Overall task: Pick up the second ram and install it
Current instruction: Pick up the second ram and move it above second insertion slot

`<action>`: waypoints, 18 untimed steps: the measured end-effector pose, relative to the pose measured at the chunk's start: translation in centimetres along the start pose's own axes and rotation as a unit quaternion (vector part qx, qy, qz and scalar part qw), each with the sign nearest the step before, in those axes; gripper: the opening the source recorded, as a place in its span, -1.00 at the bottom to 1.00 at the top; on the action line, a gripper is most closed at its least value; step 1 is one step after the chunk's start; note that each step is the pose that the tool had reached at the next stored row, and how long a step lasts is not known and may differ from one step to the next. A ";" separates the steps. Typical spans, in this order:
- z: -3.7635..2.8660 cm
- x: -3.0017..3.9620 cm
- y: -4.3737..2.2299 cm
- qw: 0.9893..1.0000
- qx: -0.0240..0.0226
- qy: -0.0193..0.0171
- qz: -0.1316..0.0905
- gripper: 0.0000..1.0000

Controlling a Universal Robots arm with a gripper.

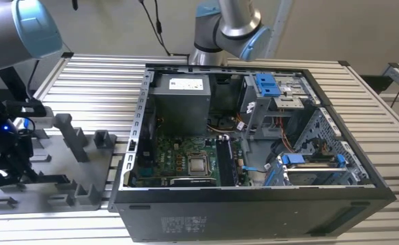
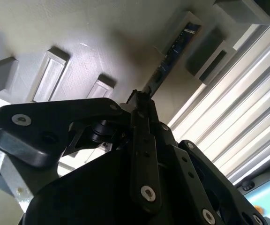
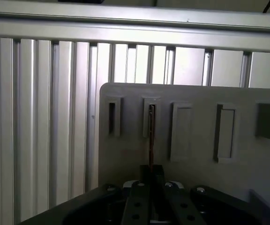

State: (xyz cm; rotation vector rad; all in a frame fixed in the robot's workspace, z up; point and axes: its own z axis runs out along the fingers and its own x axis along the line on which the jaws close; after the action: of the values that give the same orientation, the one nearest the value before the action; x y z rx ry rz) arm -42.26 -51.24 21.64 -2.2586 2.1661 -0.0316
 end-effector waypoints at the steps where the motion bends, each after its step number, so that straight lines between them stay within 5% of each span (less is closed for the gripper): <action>1: -0.15 0.00 0.00 1.000 0.000 0.000 0.000 -0.72; 18: -1.89 0.01 -0.04 1.000 0.000 0.000 0.000 -0.72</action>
State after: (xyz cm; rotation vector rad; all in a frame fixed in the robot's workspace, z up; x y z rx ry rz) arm -42.26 -51.24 23.53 -2.2585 2.1662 -0.0315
